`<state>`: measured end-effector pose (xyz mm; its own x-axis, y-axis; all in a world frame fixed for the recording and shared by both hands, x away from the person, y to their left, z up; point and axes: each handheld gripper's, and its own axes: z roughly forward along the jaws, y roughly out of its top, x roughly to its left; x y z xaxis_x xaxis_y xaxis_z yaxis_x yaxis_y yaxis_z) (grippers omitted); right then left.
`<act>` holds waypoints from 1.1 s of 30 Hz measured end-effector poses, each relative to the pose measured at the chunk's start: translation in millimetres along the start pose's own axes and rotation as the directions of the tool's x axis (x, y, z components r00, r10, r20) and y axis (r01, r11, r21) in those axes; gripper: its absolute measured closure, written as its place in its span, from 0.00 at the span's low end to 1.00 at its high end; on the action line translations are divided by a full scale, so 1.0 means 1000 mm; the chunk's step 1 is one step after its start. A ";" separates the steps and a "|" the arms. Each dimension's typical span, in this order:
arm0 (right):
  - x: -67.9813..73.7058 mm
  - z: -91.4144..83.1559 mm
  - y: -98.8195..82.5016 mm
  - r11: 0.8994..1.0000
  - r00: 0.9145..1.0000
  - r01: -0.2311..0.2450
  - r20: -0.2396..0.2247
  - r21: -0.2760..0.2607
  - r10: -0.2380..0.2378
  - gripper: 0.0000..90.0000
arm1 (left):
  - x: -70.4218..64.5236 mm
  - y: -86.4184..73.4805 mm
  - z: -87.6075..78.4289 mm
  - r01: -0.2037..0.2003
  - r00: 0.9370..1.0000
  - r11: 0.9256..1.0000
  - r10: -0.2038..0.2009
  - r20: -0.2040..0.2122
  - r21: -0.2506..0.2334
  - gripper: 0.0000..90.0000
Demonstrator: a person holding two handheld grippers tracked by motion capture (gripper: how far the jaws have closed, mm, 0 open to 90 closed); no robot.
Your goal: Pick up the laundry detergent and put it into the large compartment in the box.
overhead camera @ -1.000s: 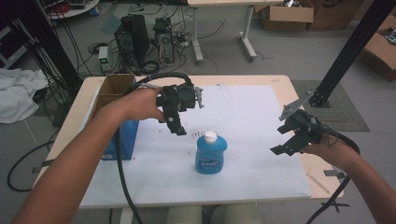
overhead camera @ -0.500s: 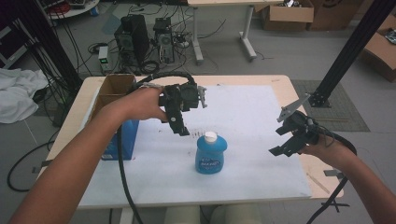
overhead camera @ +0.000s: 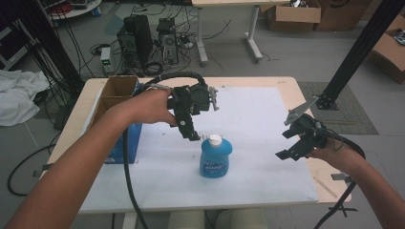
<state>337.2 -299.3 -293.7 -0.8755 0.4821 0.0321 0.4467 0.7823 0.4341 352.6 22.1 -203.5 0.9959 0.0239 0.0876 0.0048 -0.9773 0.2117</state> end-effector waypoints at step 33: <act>-0.001 0.003 -0.005 1.000 1.000 0.002 -0.010 -0.010 -0.003 0.19 | -0.016 0.035 0.029 -0.009 0.999 1.000 0.009 0.037 -0.014 0.21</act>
<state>336.2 -302.5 -298.4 -0.8784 0.4762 0.0400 0.4427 0.7795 0.4432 339.4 -18.7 -225.9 0.9985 0.0072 0.0539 -0.0051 -0.9745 0.2242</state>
